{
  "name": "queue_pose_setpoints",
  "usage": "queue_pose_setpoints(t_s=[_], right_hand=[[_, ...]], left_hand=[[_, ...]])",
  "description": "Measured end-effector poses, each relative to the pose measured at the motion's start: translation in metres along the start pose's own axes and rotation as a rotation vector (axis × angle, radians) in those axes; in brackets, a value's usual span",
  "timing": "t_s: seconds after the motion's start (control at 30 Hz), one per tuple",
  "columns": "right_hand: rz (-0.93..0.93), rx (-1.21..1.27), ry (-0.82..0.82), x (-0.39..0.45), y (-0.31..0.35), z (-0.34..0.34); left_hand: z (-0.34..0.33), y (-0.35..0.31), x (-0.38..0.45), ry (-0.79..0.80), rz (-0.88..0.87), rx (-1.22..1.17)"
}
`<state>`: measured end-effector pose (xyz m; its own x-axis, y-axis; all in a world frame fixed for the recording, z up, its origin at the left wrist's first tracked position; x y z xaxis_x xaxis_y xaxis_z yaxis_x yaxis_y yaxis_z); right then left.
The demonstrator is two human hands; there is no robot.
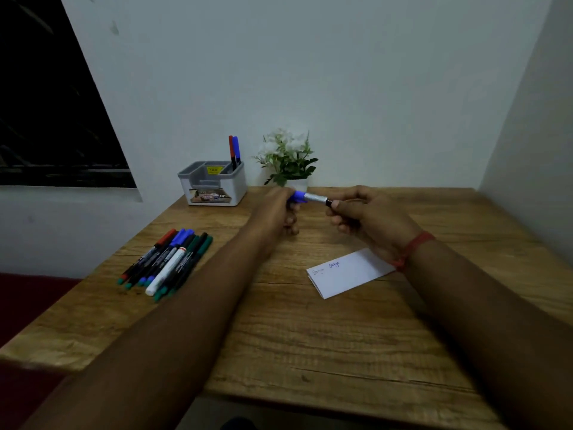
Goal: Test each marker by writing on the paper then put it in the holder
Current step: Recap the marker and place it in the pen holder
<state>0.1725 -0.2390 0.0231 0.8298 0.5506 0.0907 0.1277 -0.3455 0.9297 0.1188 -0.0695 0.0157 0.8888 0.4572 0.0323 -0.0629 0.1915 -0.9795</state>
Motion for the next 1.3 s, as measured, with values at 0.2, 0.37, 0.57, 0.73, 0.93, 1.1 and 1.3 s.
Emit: queue_pose_setpoints(t_s=[0.2,0.37,0.57,0.73,0.93,1.1,1.3], right_hand=[[-0.083,0.175,-0.092,0.007,-0.003,0.019],[-0.092,0.204,-0.074,0.007,-0.014,0.011],[-0.067,0.109,-0.054,0.008,-0.022,0.007],[0.009,0.026,-0.130,0.010,-0.016,0.012],[0.068,0.033,-0.320,0.013,-0.006,0.027],[0.120,0.045,-0.530,0.019,0.003,0.059],[0.076,0.089,-0.492,0.028,0.010,0.101]], left_hand=[[-0.007,0.007,-0.011,0.231,-0.110,0.189],[-0.017,0.005,-0.020,0.272,-0.219,0.434],[-0.027,0.000,-0.023,0.209,-0.329,0.625],[-0.030,-0.007,-0.024,0.151,-0.387,0.670],[-0.048,-0.024,-0.020,0.051,-0.498,0.771],[-0.046,-0.023,-0.019,-0.033,-0.552,1.062],[-0.017,-0.009,-0.015,-0.059,-0.444,0.934]])
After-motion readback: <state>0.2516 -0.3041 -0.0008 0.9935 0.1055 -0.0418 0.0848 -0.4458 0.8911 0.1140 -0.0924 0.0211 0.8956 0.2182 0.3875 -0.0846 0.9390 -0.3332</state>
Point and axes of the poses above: each hand's wrist, its own x-axis towards the middle knuckle, its own z-axis out of the back of the hand, y = z × x, the point moved 7 cm from there along x, towards the middle knuckle, and after that the axes turned 14 degrees about x, right-handed, at the moved point
